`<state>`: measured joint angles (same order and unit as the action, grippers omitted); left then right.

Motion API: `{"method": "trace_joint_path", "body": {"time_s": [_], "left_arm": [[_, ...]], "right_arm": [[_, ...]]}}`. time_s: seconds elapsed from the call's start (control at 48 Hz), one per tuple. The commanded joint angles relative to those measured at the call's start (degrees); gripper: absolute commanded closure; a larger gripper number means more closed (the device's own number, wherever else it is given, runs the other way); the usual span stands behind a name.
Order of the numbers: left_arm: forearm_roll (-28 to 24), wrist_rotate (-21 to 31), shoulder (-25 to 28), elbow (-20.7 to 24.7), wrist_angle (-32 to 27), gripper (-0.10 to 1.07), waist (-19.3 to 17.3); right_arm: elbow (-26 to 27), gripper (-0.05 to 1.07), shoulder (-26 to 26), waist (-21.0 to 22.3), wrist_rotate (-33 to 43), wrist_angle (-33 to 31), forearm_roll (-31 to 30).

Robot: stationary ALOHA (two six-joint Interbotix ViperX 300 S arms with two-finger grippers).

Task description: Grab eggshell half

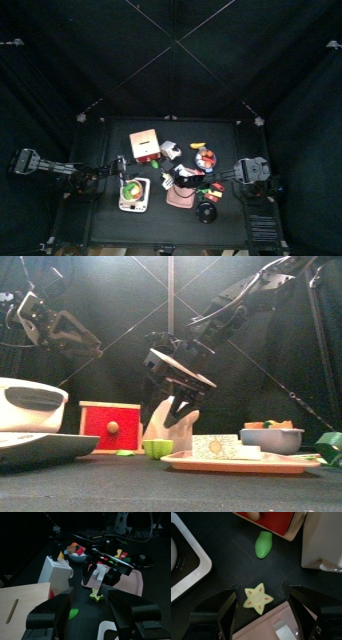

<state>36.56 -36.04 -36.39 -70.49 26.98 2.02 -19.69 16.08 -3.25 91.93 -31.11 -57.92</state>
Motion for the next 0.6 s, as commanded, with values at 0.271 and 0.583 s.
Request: {"method": "trace_joint_path", "body": {"time_s": [0.271, 0.583], "left_arm": [[-0.3, 0.1, 0.0, 0.6, 0.2, 0.12, -0.1], [-0.2, 0.1, 0.0, 0.4, 0.2, 0.12, -0.4]], "right_arm": [[-10.6, 0.08, -19.2, -3.9, 0.0, -17.1, 8.4], [-24.8, 0.08, -29.8, 0.4, 0.3, -27.3, 19.7]]}}
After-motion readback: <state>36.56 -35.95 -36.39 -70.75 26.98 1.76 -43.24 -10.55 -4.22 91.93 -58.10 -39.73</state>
